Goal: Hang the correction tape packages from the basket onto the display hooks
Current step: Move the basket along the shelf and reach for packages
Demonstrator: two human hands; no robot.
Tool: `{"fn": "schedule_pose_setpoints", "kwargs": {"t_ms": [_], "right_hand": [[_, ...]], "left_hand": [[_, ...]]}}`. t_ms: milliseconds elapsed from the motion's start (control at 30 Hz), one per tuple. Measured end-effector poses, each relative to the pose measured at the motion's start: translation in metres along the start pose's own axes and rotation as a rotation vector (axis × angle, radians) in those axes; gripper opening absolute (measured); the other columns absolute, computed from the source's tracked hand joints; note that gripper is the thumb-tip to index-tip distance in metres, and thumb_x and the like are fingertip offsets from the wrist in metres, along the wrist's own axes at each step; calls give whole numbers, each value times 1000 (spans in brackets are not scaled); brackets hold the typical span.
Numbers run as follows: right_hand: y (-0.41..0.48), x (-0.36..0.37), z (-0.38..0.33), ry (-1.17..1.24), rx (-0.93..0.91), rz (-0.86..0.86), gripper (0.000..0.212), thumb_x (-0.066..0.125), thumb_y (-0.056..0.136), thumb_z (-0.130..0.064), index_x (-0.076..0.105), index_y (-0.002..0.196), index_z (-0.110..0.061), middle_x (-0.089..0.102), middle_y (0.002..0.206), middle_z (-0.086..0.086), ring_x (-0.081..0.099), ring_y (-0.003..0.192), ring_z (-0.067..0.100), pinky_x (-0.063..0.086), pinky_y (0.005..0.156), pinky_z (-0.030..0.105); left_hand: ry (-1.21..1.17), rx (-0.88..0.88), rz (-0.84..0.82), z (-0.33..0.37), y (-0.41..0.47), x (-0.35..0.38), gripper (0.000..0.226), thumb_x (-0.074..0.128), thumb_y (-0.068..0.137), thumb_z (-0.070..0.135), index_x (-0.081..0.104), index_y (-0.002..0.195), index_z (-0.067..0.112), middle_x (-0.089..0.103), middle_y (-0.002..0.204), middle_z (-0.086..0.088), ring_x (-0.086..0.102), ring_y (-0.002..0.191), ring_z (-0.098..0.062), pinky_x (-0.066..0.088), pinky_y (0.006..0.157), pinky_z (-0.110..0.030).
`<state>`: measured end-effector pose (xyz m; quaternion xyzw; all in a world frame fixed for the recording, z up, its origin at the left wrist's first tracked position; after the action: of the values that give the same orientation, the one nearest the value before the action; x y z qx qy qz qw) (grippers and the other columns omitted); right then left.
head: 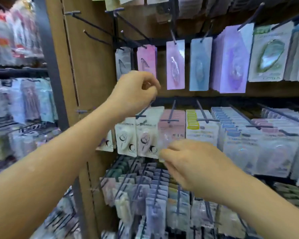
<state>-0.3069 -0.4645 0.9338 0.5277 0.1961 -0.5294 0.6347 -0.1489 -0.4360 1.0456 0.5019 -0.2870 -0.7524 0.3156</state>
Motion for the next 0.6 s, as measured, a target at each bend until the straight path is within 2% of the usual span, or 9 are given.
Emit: {"fn": "schedule_pose_setpoints", "kwargs": {"t_ms": [67,100,200,300,400,600], "right_hand": [[-4,16,-16,69,-61,-101,14,45,100,-26,53,111,-23,56,97,0,58,88,26,54,66,42],[-7,23,-26,110,-95,-125,18,42,102,-25,51,117,-23,55,102,0,57,93,26,53,70,41],[-13,50,-63,220,-202,-193,28,42,103,-26,48,130,-26,55,110,-1,57,103,25,51,70,37],[-23,85,-110,292,-293,-261,26,42,102,-26,52,125,-22,57,109,3,58,103,29,54,72,42],[-36,122,-158,348,-334,-353,26,42,102,-29,53,123,-19,56,113,6,56,109,30,47,74,39],[-67,214,-258,602,-268,-653,37,48,98,-32,53,135,-25,56,127,8,55,118,31,48,90,40]], "left_hand": [[52,-12,13,3,-51,-12,23,53,87,11,71,87,25,68,72,13,65,68,-7,56,70,-28],[79,-37,17,4,-78,-16,22,53,86,12,72,86,25,67,69,13,64,65,-5,54,67,-26],[210,-174,-46,-10,-160,-15,22,54,86,14,72,84,26,63,63,16,58,61,-1,44,59,-17],[310,-337,-127,-30,-245,-11,27,48,79,20,74,85,25,71,75,7,63,69,-10,50,66,-27],[381,-548,-210,-56,-332,-10,24,54,83,11,73,85,25,72,79,6,64,72,-17,53,70,-33],[377,-1027,-379,-100,-526,-6,24,56,86,10,73,95,24,73,91,3,66,89,-22,47,75,-29]]}}
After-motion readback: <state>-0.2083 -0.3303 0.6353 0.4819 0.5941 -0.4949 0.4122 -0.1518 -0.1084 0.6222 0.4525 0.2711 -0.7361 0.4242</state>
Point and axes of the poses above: each hand's wrist, its own y-axis towards the middle knuckle, its own x-axis out of the palm, z = x × y, the point moved 3 cm from there along y, towards the middle knuckle
